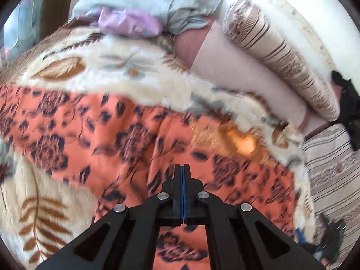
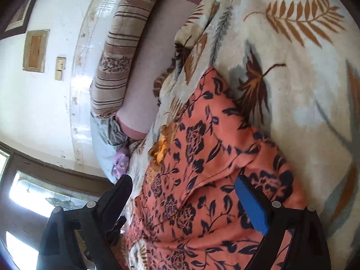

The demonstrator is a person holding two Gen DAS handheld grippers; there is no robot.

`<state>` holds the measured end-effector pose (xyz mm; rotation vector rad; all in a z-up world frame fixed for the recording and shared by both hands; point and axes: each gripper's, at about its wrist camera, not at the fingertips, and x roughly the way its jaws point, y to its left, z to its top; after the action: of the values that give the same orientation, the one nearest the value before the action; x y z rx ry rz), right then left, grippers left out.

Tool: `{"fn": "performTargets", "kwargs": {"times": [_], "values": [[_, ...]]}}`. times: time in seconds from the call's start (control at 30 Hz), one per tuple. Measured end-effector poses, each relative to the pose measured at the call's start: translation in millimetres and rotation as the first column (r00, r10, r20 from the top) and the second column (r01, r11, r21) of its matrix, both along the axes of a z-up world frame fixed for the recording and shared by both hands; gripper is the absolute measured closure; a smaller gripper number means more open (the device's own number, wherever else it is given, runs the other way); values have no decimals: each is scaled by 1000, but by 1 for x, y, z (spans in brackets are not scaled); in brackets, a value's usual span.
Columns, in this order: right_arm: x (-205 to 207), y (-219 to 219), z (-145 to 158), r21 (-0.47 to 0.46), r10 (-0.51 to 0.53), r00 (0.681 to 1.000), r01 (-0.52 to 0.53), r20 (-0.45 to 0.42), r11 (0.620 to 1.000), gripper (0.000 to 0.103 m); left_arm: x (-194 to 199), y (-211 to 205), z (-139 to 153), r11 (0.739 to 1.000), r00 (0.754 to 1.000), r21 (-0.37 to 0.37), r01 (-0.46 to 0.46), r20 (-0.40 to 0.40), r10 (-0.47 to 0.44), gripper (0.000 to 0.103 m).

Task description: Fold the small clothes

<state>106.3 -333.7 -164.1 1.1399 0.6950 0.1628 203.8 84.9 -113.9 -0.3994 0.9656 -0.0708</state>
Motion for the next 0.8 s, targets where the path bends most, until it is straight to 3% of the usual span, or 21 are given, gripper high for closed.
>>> {"fn": "performTargets", "kwargs": {"times": [0.07, 0.1, 0.17, 0.2, 0.23, 0.27, 0.3, 0.4, 0.57, 0.67, 0.7, 0.8], "values": [[5, 1, 1, 25, 11, 1000, -12, 15, 1000, 8, 8, -4, -47, 1000, 983, 14, 26, -184, -23, 103], [10, 4, 4, 34, 30, 999, -31, 15, 999, 8, 7, 0, -61, 999, 973, -36, 18, -231, -26, 103], [14, 11, 7, 43, 54, 998, -55, 29, 998, 8, -2, 7, -55, 992, 981, -120, -32, -193, 8, 96], [15, 15, 10, 29, 61, 997, -62, 35, 998, 8, -3, 8, -50, 986, 981, -164, -38, -194, 6, 65], [15, 18, 10, 20, 65, 997, -66, 33, 998, 8, -4, 8, -46, 977, 981, -209, -39, -193, -2, 26], [16, 20, 8, 22, 67, 997, -67, 27, 997, 8, -7, 9, -42, 966, 985, -255, -46, -172, 2, 16], [15, 21, 5, 29, 66, 998, -66, 20, 997, 8, -12, 12, -34, 956, 992, -289, -57, -125, 22, 15], [8, 23, -4, 41, 54, 999, -54, 6, 998, 8, -10, 8, -31, 965, 995, -259, -47, -102, 21, 15], [-1, 23, -10, 36, 60, 998, -60, -2, 998, 8, 15, 18, -58, 943, 978, -312, -118, -202, 56, 23], [-3, 23, -10, 22, 71, 997, -71, -3, 997, 8, 19, 21, -58, 962, 977, -247, -114, -206, 63, 56], [-3, 24, -11, 17, 77, 997, -77, -3, 997, 8, 24, 19, -58, 972, 974, -212, -101, -219, 54, 95], [-1, 25, -11, 4, 89, 996, -89, -6, 996, 8, 29, 22, -52, 986, 974, -153, -72, -222, 36, 99]]}}
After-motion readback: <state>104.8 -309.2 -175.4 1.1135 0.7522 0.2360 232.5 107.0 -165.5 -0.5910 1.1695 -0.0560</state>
